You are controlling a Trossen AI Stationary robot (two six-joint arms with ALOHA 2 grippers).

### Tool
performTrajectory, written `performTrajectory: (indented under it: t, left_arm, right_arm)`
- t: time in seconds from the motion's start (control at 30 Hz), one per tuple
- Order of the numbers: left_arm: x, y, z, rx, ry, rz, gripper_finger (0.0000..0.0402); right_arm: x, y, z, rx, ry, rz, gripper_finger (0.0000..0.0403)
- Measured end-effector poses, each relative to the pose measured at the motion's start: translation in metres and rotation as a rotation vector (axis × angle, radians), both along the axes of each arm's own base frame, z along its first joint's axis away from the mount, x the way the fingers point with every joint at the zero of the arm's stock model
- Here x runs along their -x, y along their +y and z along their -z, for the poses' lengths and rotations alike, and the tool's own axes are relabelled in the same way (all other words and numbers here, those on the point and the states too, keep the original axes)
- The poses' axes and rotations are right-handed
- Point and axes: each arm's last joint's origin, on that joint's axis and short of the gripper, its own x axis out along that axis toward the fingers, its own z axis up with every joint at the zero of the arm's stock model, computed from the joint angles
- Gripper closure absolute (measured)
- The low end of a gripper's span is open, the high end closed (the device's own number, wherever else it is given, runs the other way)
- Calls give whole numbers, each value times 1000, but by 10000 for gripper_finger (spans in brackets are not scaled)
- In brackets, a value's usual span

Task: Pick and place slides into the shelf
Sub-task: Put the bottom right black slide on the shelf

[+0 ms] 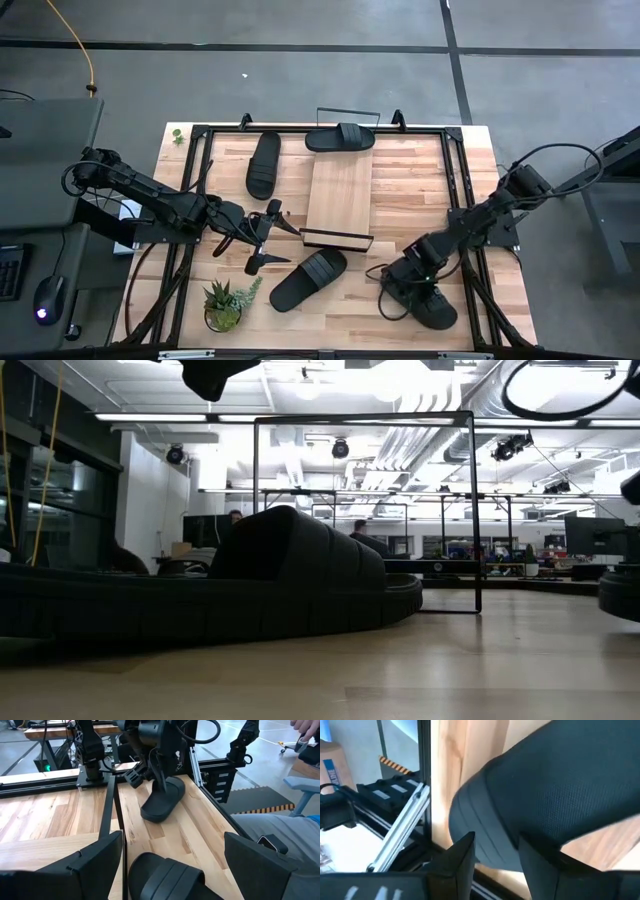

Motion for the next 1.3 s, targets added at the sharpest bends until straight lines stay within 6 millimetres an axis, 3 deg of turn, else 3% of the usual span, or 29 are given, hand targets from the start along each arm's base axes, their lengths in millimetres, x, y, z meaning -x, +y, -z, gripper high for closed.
performTrajectory:
  t: [0.57,1.3]
  left_arm:
    - [0,0,0,-2,0,-14,73]
    - [0,0,0,2,1,-15,73]
  right_arm:
    - [-4,10,-1,-16,-78,27,263]
    - [8,25,0,54,-103,3,263]
